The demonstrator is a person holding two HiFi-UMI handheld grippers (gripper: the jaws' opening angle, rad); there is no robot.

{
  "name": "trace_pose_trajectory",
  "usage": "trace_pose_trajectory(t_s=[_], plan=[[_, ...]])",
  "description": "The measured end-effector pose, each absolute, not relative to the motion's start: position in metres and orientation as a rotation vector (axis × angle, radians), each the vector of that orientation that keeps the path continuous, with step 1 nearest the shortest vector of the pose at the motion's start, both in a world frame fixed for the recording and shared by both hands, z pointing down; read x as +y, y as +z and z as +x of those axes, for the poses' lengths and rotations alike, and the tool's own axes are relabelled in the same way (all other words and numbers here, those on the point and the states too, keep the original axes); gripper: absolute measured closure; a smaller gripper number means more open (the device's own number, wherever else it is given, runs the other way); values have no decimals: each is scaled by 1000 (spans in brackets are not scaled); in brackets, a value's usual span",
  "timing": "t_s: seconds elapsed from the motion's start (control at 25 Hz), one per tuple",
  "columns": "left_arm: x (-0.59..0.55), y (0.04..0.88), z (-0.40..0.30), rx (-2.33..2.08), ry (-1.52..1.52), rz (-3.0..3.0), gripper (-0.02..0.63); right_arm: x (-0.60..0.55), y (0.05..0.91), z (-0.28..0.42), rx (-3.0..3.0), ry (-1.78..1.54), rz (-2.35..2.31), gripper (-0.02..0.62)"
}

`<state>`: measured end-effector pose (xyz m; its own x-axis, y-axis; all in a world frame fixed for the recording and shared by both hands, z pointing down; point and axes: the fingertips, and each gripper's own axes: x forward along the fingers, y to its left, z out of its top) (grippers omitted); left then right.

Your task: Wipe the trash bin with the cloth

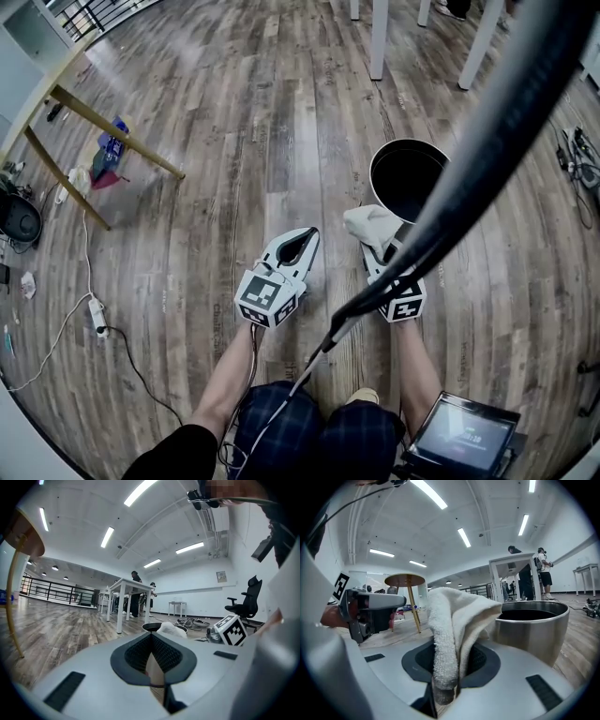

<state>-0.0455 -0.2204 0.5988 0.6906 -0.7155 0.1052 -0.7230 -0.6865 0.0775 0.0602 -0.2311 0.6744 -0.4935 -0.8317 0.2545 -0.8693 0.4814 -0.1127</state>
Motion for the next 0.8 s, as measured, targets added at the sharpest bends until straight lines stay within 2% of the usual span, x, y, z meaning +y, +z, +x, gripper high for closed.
trace_pose_trajectory(t_s=[0.8], plan=[[-223,600,-30,-1168,85,2809,609,-210,685,177,-2395,363,1758,503]])
